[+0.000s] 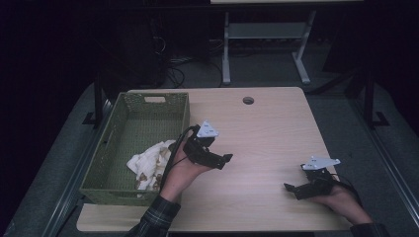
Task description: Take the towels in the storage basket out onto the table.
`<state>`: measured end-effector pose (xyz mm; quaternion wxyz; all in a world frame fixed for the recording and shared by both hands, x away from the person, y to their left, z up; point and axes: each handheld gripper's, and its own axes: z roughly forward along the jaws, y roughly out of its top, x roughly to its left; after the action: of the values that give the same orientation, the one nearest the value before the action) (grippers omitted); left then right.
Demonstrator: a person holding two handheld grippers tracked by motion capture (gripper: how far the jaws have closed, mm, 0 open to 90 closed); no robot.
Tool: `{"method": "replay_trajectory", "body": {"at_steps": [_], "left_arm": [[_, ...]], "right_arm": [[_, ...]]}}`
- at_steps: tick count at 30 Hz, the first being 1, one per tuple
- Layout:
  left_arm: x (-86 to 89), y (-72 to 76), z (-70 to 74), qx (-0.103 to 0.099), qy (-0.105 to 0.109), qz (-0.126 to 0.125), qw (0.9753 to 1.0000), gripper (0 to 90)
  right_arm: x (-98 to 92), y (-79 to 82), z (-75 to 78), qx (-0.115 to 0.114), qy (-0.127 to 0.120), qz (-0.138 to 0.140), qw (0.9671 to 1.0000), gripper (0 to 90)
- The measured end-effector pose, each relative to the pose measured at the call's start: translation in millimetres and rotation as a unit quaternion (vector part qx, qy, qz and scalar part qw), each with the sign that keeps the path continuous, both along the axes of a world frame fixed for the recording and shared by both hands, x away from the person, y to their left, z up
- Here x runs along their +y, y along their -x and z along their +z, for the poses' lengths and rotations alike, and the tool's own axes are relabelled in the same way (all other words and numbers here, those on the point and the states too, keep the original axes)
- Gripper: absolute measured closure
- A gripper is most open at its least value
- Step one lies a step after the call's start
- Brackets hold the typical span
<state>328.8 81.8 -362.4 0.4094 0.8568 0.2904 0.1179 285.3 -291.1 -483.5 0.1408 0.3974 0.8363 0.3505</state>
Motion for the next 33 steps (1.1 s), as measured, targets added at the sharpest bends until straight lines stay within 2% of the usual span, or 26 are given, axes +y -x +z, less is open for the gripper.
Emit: {"method": "replay_trajectory", "body": {"at_steps": [15, 27, 33], "left_arm": [[25.2, -8.9, 12.3, 0.009, -0.006, 0.007, 0.9999, 13.6], [49.7, -10.6, 15.0, 0.012, -0.008, 0.026, 0.9996, 13.8], [63.3, -11.1, 17.4, 0.012, -0.002, 0.041, 0.9991, 14.0]], "right_arm": [[0.0, 0.0, 0.0, 0.000, 0.000, 0.000, 1.0000, 0.0], [0.0, -0.6, 0.0, -0.002, 0.002, 0.004, 1.0000, 0.0], [0.0, -0.6, 0.0, -0.002, 0.002, 0.004, 1.0000, 0.0]]}}
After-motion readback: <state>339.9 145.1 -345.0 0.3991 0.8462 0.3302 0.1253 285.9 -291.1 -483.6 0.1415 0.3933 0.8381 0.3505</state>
